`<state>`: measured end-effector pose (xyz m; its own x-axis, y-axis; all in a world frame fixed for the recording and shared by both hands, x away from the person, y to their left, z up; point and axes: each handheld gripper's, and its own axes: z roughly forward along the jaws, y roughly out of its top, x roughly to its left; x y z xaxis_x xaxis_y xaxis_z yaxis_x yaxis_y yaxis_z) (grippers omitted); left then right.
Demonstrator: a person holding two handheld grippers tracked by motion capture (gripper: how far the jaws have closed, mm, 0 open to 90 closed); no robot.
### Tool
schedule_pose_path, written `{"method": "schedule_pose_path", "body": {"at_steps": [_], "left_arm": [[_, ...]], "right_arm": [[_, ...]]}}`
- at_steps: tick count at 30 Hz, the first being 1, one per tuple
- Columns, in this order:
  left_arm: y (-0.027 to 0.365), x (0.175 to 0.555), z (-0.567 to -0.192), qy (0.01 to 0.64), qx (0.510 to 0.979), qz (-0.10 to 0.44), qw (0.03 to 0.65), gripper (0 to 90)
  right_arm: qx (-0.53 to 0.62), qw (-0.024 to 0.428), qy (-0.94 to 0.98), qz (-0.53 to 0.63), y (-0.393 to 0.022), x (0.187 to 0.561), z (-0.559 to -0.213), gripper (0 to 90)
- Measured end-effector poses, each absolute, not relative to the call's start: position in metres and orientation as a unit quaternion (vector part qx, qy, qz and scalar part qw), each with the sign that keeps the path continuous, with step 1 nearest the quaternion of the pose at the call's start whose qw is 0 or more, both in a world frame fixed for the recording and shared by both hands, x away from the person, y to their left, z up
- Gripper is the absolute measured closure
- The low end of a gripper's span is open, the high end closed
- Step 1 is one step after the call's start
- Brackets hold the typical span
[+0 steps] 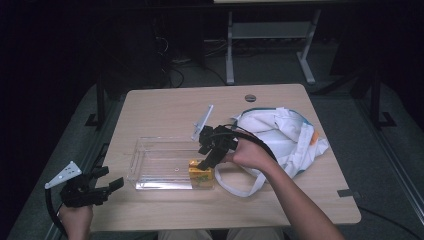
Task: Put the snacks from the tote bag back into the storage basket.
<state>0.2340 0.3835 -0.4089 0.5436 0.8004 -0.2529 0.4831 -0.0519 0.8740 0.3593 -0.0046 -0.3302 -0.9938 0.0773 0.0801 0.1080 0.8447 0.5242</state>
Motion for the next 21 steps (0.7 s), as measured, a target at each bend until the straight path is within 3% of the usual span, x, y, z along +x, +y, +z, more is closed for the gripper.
{"method": "schedule_pose_path", "body": {"at_steps": [21], "left_arm": [[0.384, 0.234, -0.409, 0.453, 0.708, 0.154, 0.519, 13.0]], "right_arm": [[-0.069, 0.016, -0.956, -0.286, -0.023, 0.366, -0.322, 41.8]]}}
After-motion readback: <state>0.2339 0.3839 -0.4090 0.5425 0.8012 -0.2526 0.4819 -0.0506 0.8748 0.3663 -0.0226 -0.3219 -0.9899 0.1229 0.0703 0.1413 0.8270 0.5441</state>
